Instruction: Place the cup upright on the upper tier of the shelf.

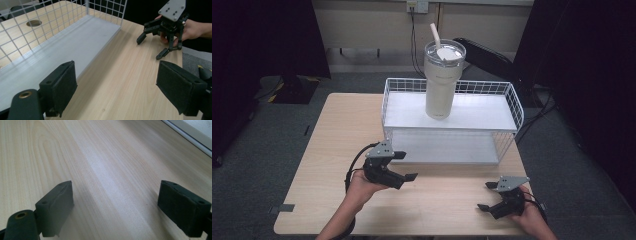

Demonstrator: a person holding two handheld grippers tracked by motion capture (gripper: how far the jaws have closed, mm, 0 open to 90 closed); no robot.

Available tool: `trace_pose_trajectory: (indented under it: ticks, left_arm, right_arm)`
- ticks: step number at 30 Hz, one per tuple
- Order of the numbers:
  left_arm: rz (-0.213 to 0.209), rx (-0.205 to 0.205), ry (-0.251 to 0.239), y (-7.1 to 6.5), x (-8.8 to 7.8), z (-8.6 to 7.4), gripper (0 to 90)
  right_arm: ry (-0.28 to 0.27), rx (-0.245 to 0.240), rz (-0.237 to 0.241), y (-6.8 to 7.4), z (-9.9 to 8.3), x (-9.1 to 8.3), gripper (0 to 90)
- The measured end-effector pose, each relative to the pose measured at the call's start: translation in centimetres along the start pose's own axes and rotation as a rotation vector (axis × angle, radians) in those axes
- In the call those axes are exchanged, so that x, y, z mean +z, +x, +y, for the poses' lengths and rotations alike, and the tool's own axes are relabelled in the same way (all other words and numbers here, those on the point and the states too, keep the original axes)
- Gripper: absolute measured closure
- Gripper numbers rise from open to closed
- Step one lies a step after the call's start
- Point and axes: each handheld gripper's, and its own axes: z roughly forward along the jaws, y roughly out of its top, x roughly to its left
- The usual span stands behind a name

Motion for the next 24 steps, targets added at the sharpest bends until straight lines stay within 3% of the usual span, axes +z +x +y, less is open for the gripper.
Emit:
trace_pose_trajectory:
  ticks: [11,24]
  left_arm:
    - [0.010,-0.022,0.017,0.1,-0.6,-2.8,16.0]
    - [0.057,-0.041,0.041,0.9,-2.0,-5.0,16.2]
  right_arm:
    - [-0.001,-0.002,0.002,0.0,0.0,0.0,12.6]
    - [-0.001,-0.001,0.002,0.0,0.0,0.0,12.6]
